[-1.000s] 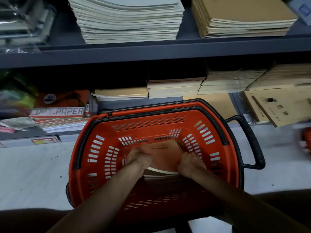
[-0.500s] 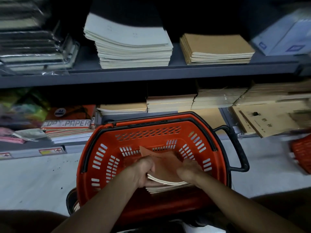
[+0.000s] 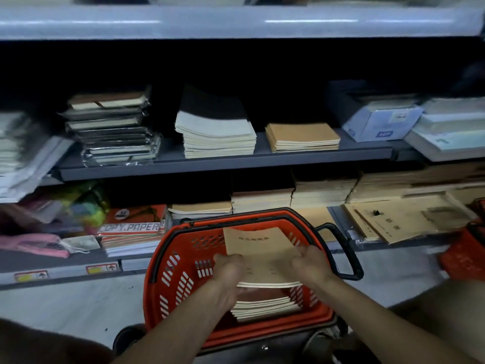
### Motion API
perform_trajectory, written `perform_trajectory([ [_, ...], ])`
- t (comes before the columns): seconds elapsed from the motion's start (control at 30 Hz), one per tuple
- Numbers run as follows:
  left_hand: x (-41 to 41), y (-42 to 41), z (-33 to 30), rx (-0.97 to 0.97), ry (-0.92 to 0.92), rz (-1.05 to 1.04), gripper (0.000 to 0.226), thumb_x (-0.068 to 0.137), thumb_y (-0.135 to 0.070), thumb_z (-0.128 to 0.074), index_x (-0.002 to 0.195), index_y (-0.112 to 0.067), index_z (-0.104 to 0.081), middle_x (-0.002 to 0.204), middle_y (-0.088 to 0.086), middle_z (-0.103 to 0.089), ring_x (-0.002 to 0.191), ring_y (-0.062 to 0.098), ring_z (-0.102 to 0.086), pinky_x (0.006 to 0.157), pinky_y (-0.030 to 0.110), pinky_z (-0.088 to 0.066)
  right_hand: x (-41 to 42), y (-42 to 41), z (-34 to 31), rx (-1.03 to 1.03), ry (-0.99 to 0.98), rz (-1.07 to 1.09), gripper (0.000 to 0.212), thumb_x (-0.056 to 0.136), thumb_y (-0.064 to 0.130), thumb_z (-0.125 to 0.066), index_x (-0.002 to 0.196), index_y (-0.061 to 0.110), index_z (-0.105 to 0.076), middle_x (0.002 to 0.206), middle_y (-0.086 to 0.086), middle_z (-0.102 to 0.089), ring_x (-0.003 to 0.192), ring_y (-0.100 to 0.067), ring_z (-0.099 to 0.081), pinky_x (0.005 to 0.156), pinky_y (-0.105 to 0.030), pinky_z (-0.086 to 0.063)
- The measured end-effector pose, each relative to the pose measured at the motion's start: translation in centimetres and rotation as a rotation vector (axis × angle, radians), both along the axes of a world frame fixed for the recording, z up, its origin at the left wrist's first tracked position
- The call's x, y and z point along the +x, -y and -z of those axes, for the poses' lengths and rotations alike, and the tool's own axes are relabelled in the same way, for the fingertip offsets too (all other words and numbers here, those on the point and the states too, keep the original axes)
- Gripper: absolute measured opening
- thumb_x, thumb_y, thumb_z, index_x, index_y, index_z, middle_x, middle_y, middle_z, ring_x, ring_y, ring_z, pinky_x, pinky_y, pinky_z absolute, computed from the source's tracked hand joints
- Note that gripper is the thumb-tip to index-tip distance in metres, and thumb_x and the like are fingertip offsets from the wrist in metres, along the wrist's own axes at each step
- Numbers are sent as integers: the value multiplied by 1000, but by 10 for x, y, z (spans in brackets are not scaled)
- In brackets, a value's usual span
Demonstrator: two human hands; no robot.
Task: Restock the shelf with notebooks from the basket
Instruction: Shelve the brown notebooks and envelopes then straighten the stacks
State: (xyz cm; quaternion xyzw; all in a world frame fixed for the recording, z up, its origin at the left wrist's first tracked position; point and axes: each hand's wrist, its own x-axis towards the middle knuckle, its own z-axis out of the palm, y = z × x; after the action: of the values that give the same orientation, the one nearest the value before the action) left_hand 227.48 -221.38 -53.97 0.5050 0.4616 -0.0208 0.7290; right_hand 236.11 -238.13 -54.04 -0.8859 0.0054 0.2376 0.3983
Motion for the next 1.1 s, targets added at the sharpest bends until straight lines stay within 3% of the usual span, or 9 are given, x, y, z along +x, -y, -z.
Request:
perform_trajectory([
  [0.1,-6,8,-23,139,80,22,21,101,-12,-49,120,-12,-40,109,13,-62,93,31,-67,79,58,-61,-9,9,-17,76,48,50,34,83,2,-58,55,17,-50,59,5,-53,58,-16,-54,52,-23,-39],
  [0.17,-11,13,-40,239,159,36,16,101,-14,-48,116,-14,-42,112,16,-65,99,34,-67,87,56,-59,-17,12,-31,138,111,70,19,78,7,-52,61,14,-52,72,-1,-57,62,-19,-55,53,-23,-39],
  [0.2,-13,16,-50,267,202,42,13,102,-14,-48,114,-16,-44,112,16,-66,100,34,-66,87,52,-57,-19,13,-37,171,148,75,12,73,12,-48,66,12,-57,83,-6,-60,68,-23,-59,55,-25,-40],
  [0.3,-18,23,-77,284,305,41,11,100,-14,-45,110,-18,-47,108,13,-67,97,31,-65,78,42,-51,-22,19,-55,238,257,102,28,69,20,-45,81,14,-70,97,-17,-65,80,-30,-64,59,-28,-41],
  [0.43,-20,29,-108,309,383,-6,11,87,-12,-48,97,-15,-48,95,11,-63,87,28,-60,75,40,-46,-25,26,-85,307,399,140,30,81,18,-47,98,19,-72,99,-11,-70,81,-26,-67,66,-32,-51],
  [0.57,-13,35,-140,324,469,-13,27,65,-18,-46,92,-16,-46,86,8,-56,80,23,-54,73,38,-42,-18,32,-109,360,477,179,39,78,28,-42,105,30,-70,109,-6,-65,87,-19,-66,80,-41,-58],
  [0.67,-1,39,-159,378,505,4,16,76,-11,-47,91,-16,-46,87,7,-56,81,23,-53,73,38,-40,-9,35,-125,402,500,188,34,79,28,-43,105,28,-65,109,-9,-63,86,-21,-63,74,-37,-52],
  [0.87,42,37,-173,388,495,19,16,68,-18,-47,81,-26,-47,87,9,-64,83,26,-59,73,42,-46,29,44,-141,458,560,194,46,82,20,-50,124,33,-63,119,0,-61,104,-16,-61,83,-37,-49],
  [1.1,105,34,-189,415,510,115,22,89,-2,-46,105,-17,-51,105,10,-67,94,24,-59,78,38,-47,94,46,-142,584,550,211,63,73,15,-57,131,40,-62,132,4,-59,120,-15,-59,102,-46,-53],
])
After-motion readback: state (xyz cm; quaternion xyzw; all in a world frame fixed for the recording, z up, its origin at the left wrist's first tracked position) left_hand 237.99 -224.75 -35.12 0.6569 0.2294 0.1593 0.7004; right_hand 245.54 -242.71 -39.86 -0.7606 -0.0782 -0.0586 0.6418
